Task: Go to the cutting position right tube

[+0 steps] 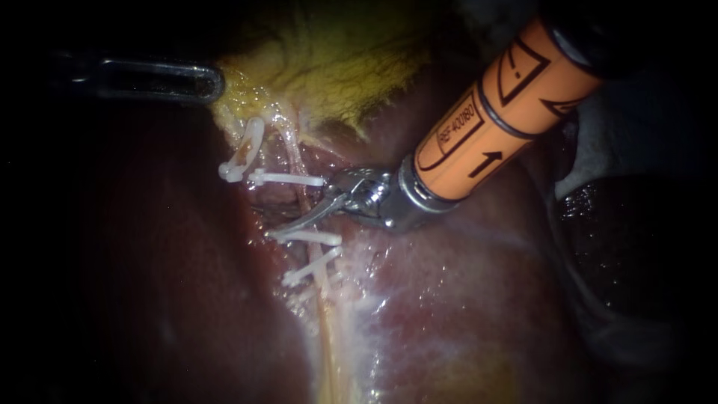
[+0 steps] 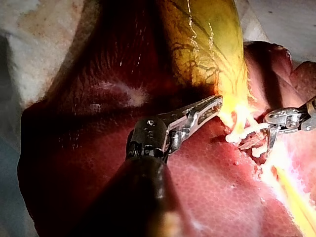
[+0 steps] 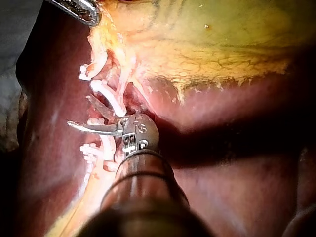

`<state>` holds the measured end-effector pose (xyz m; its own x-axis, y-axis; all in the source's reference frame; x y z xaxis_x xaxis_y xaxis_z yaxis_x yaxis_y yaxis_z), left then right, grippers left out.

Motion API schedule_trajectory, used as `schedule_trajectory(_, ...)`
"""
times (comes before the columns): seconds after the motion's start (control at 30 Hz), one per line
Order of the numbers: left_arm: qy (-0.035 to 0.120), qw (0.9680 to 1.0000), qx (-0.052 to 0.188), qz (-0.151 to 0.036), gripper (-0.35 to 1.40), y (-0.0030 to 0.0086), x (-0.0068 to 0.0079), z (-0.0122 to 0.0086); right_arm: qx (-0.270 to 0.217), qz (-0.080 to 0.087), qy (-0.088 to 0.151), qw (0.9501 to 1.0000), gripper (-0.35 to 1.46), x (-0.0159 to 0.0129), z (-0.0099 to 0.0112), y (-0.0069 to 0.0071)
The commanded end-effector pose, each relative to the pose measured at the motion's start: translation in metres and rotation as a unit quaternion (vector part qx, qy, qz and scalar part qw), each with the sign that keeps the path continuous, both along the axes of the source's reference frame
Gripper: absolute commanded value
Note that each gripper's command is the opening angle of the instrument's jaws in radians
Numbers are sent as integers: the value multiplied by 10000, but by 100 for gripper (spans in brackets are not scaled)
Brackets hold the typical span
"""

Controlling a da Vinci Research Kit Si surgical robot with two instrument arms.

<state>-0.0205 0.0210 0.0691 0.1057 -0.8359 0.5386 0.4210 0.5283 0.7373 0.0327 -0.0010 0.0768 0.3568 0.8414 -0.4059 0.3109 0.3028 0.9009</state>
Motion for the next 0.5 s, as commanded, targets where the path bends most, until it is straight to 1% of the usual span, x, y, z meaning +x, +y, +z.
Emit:
schedule_trajectory(0.03,-1,10000,0,2,-35,0,0,0,5,-24,24,10000,118,2,0,0)
schedule_trajectory(0.13,0,10000,0,1,-35,0,0,0,17,-66,80,9999,117,9,-1,-1)
schedule_trajectory(0.33,0,10000,0,1,-35,0,0,0,53,-20,147,9999,117,19,-3,-2)
schedule_trajectory(0.43,0,10000,0,1,-35,0,0,0,60,-19,162,9998,112,19,-3,-2)
schedule_trajectory(0.5,-1,10000,0,1,-35,0,0,0,-119,9,260,9996,105,18,-4,-2)
